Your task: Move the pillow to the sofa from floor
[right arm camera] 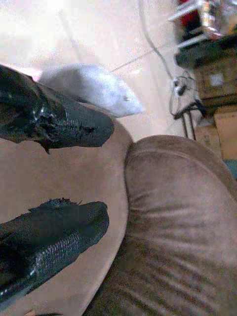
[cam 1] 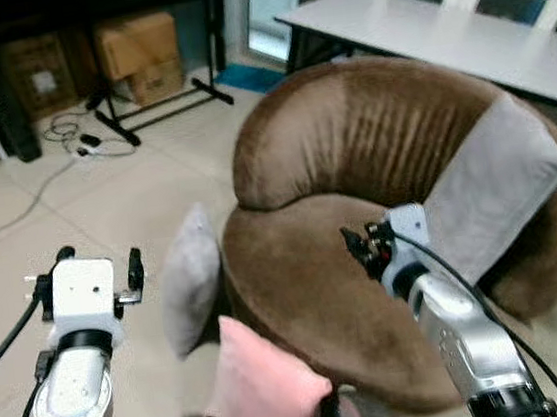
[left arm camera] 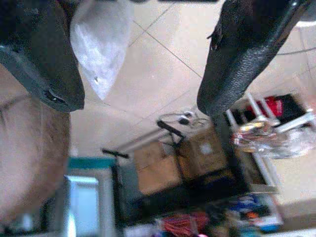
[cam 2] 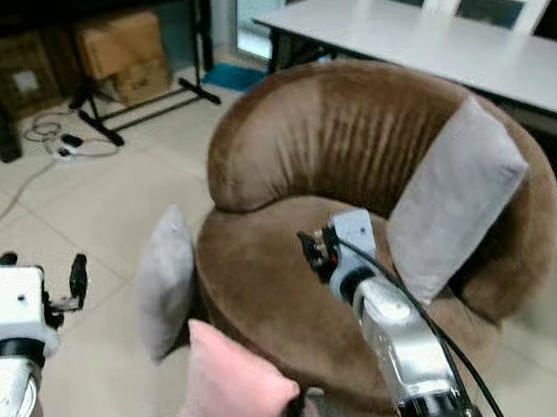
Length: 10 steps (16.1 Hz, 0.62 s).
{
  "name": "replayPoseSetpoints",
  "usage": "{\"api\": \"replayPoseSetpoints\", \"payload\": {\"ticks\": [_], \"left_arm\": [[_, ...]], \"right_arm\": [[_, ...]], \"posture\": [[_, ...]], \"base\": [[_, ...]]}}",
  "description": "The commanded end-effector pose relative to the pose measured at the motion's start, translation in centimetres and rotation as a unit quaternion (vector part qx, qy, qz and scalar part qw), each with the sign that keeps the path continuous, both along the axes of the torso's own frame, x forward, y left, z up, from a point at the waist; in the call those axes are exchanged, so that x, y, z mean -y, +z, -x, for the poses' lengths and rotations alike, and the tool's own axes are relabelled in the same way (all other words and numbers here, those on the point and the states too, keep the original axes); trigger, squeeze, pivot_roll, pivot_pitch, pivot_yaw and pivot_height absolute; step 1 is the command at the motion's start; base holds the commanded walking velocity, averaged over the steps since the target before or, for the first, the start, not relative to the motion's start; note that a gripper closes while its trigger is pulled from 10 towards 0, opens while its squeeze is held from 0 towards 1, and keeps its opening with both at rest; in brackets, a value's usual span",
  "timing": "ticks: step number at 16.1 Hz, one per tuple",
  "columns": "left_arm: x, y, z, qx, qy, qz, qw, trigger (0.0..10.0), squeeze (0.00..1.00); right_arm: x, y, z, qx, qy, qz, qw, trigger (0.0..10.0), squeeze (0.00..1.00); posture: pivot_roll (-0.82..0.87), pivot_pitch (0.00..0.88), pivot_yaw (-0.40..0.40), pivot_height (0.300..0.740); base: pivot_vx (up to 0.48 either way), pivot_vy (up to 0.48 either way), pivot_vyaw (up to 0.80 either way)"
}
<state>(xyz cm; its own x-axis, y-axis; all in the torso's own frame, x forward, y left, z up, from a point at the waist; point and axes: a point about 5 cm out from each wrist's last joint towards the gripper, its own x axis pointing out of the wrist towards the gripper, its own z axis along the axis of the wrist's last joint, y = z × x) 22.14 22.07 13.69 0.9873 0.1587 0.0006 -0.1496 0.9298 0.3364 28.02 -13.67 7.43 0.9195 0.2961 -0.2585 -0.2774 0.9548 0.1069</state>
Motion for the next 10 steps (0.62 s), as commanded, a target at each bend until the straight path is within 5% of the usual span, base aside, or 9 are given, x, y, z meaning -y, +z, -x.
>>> {"api": "replayPoseSetpoints", "payload": {"ticks": [1,10], "left_arm": [[0.11,-0.44,0.28,-0.008,0.006,0.004,1.000,10.0,0.00],[-0.23,-0.03,0.52,0.011,0.019,0.007,1.000,10.0,0.00]], "right_arm": [[0.21,0.79,-0.61,0.011,0.003,0.007,1.000,10.0,0.00],[0.29,0.71,-0.97,0.008,0.002,0.021,1.000,10.0,0.00]], "posture": [[0.09,0.000,-0.144,0.610],[0.10,0.000,-0.159,0.590]], "base": [[0.000,0.000,0.00],[0.000,0.000,0.00]]}}
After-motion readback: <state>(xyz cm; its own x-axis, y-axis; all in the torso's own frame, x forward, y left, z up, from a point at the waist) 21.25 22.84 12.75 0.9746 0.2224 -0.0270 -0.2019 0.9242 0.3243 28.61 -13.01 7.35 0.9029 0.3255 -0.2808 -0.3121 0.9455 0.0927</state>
